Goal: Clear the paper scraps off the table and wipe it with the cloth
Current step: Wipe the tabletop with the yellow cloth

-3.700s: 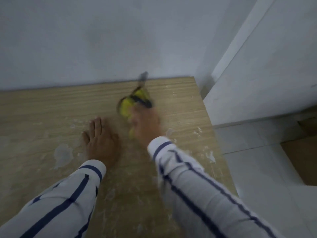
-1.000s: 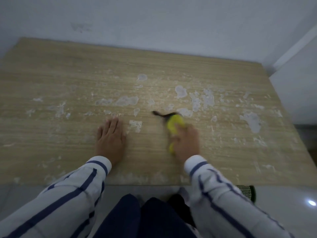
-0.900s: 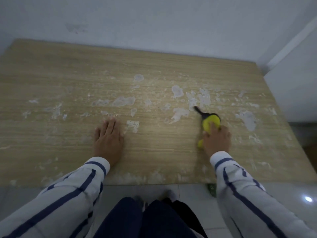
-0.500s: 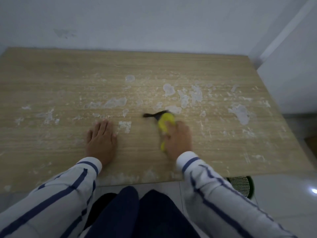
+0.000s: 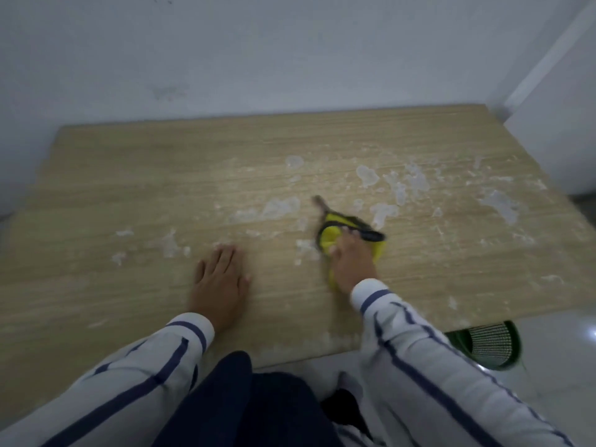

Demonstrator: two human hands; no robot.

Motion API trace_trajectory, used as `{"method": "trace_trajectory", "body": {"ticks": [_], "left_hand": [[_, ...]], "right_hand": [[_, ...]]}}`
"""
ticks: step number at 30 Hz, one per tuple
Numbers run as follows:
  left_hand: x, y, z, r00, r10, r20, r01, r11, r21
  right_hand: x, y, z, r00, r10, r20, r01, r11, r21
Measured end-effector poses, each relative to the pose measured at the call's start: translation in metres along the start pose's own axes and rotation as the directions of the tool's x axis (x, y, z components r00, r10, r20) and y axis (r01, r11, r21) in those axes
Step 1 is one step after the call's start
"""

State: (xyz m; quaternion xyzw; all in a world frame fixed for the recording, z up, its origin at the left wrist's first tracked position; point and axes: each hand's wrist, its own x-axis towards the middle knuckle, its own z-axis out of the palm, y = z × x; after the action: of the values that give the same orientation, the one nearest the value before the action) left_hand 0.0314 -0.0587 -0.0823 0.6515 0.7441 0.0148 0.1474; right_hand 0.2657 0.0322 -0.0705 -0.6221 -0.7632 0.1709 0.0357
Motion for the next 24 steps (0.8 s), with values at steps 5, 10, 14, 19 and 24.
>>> {"method": "trace_trajectory", "body": {"ticks": [5,10,14,19,24], "left_hand": [[-0.031,-0.081,-0.008,0.999,-0.021,-0.023,0.022,1.000,0.019],[-0.052,-0.111,-0.009,0.999,-0.020,-0.036,0.020,1.000,-0.005],[-0.061,-0.135,-0.013,0.998,-0.044,-0.041,0.042,0.998,-0.041],[-0.073,-0.160,-0.017,0.991,-0.113,-0.077,0.109,0.992,-0.061],[-0.082,-0.169,-0.014,0.990,-0.123,-0.073,0.118,0.991,-0.063]], "right_hand": [[-0.025,-0.043,0.029,0.974,0.214,-0.069,-0.210,0.975,0.070],[-0.087,-0.183,0.083,0.973,-0.227,-0.034,0.229,0.956,0.184],[-0.078,-0.187,0.051,0.995,-0.041,-0.085,0.075,0.896,0.438],[-0.050,-0.107,0.004,0.929,0.236,-0.287,-0.182,0.962,0.202],[-0.069,-0.166,0.076,0.999,0.035,-0.035,-0.036,0.999,-0.025]]}}
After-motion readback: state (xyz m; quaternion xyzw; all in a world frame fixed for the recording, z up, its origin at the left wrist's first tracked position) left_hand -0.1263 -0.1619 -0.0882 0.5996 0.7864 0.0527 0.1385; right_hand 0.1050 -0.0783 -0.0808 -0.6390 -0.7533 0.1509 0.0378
